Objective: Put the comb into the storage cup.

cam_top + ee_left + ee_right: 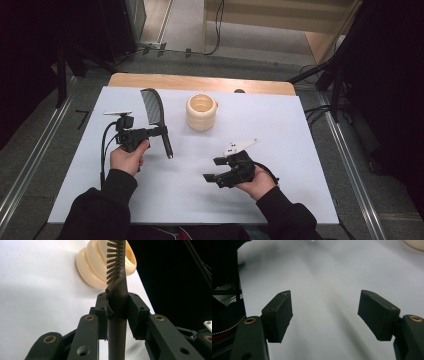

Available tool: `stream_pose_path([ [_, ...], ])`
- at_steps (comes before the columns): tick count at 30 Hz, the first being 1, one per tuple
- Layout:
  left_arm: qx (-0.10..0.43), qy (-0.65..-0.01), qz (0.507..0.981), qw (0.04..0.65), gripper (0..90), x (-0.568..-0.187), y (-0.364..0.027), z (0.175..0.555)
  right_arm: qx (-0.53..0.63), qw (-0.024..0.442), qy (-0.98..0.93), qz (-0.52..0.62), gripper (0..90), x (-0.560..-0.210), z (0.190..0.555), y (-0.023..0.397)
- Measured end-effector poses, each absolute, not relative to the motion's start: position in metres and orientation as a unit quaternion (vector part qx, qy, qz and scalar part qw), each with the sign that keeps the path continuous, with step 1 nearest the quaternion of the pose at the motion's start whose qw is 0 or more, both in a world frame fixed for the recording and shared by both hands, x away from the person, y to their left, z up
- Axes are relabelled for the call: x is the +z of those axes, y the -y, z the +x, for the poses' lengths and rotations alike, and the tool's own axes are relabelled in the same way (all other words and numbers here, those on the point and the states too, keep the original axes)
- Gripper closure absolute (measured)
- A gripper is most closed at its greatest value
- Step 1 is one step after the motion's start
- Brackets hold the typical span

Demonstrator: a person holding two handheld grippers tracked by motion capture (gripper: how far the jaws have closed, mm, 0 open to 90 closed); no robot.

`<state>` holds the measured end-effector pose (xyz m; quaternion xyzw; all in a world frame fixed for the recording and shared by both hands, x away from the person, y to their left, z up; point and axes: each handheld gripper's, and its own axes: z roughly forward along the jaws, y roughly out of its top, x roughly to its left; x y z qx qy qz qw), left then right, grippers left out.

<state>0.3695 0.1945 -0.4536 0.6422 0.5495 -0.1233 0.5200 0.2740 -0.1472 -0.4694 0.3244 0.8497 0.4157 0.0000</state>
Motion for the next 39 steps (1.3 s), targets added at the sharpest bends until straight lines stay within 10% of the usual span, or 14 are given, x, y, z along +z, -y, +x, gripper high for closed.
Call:
stream_pose_path([
  [39, -0.119, -0.507, 0.675, 0.523, 72.3, -0.438, -0.168, 0.387, 0.396, 0.020, -0.833, 0.385, 25.7, -0.477, 0.241, 0.227],
])
